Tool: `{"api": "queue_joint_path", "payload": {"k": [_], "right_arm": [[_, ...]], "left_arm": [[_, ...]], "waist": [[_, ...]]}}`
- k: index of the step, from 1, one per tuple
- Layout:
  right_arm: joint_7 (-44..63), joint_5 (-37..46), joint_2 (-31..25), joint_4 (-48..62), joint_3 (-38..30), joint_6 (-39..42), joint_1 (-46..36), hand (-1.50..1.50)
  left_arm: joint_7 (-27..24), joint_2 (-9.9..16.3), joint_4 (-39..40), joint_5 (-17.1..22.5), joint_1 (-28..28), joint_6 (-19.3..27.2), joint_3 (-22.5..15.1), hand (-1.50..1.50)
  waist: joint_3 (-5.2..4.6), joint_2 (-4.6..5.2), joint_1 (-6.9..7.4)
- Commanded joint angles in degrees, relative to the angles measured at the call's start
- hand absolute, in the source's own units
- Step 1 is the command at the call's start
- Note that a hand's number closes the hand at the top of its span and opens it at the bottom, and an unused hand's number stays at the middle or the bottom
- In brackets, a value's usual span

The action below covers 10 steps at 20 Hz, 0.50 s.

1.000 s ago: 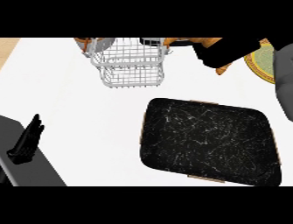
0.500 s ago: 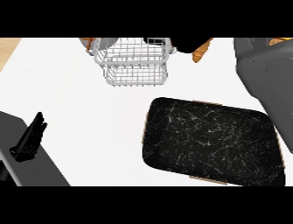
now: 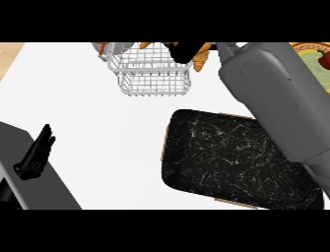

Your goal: Pick the croissant from the tray and place it in the tiered basket

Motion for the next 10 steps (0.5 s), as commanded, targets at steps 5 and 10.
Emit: {"api": "queue_joint_path", "payload": {"k": [5,10], "right_arm": [[-3.3,2.6,4.5,12.1,0.0,-3.9,-2.4,1.50],[-4.8,-3.9,11.2,16.4,-7.6,-11.0,-0.2,-1.50]], "left_arm": [[6.3,-3.8,6.3,-5.3,0.1,9.2,-2.0,0.00],[6.3,-3.8,5.3,-5.7,0.4,7.1,-0.4,0.00]], "waist": [[-2.00,0.80,-0.14],[-1.87,1.14,0.24]]}}
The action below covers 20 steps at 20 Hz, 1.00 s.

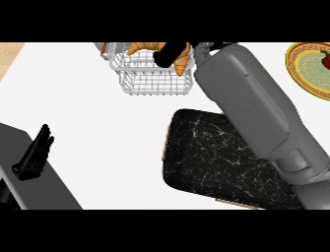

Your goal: Pick the croissant from the tray and place it in the tiered basket

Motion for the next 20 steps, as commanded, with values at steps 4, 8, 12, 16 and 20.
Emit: {"api": "queue_joint_path", "payload": {"k": [4,8,12,16,20], "right_arm": [[-6.0,-7.6,5.6,6.0,-8.2,-4.6,1.0,-1.50],[-10.8,-11.9,7.2,4.9,-12.8,-7.7,1.0,-1.50],[-15.0,-13.4,6.6,5.5,-16.7,-11.8,-0.6,-1.50],[-18.0,-13.1,1.8,5.5,-21.4,-18.1,-0.1,-1.50],[-13.2,-12.0,-3.3,6.3,-23.4,-19.7,-1.0,-1.50]], "left_arm": [[4.5,-2.9,6.9,-5.7,1.3,7.3,-1.4,0.00],[6.3,-2.9,7.3,-4.7,-0.3,8.3,-0.5,0.00],[7.7,-2.9,5.4,-5.0,-0.7,9.3,-1.7,0.00],[5.8,-2.9,5.8,-4.8,1.4,8.5,-0.5,0.00],[6.0,-2.9,5.6,-5.4,3.0,9.2,-0.9,0.00]], "waist": [[-1.78,0.75,-0.32],[-1.73,0.50,-1.47],[-1.71,0.22,-1.91],[-1.73,0.24,-2.70],[-1.80,-0.76,-4.33]]}}
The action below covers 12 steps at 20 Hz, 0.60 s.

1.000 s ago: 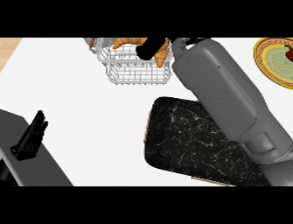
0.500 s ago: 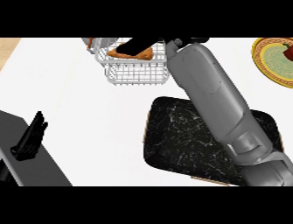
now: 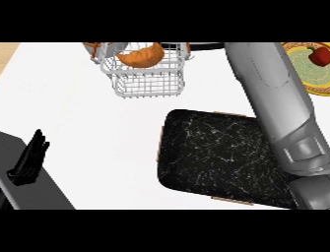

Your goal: Pick the croissant from the tray and place it in the tiered basket

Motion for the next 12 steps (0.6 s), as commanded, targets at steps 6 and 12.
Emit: {"api": "queue_joint_path", "payload": {"k": [6,12], "right_arm": [[0.0,-5.4,-12.7,-1.2,-8.9,3.9,4.6,-1.50],[-4.7,-11.0,-23.4,-1.2,-14.3,15.9,11.0,-1.50]], "left_arm": [[5.3,-2.9,6.9,-5.3,1.7,10.1,0.6,0.00],[7.2,-3.0,5.1,-4.6,1.6,9.9,0.7,0.00]], "waist": [[-1.88,-0.21,-3.25],[-1.74,0.08,-3.92]]}}
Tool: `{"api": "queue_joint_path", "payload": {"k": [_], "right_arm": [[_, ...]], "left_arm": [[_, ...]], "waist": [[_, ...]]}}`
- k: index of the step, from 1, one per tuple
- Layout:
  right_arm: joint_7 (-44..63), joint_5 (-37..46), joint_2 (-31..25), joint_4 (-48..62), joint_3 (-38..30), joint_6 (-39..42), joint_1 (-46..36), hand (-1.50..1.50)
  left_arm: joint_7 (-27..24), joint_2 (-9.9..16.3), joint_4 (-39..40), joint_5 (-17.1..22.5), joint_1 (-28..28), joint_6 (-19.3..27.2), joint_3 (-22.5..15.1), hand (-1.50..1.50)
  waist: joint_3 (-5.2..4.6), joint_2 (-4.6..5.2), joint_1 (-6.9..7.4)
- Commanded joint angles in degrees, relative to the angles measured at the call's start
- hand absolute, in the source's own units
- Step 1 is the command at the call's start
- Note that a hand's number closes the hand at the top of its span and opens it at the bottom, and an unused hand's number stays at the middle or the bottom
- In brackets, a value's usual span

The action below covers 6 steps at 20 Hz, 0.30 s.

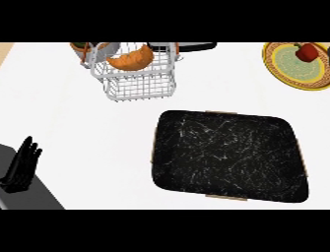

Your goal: Pick the croissant from the tray and place it in the tiered basket

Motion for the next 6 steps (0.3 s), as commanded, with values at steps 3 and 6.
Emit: {"api": "queue_joint_path", "payload": {"k": [3,6], "right_arm": [[-3.2,-5.8,-10.2,-0.4,-5.2,12.6,6.2,-1.50],[-5.0,-8.5,-13.7,1.0,-7.4,18.5,8.2,-1.50]], "left_arm": [[6.3,-2.4,5.9,-5.5,0.4,10.4,-1.9,0.00],[5.5,-2.4,6.1,-5.0,1.0,9.2,-1.5,0.00]], "waist": [[-1.80,0.61,-1.59],[-1.85,0.80,-0.32]]}}
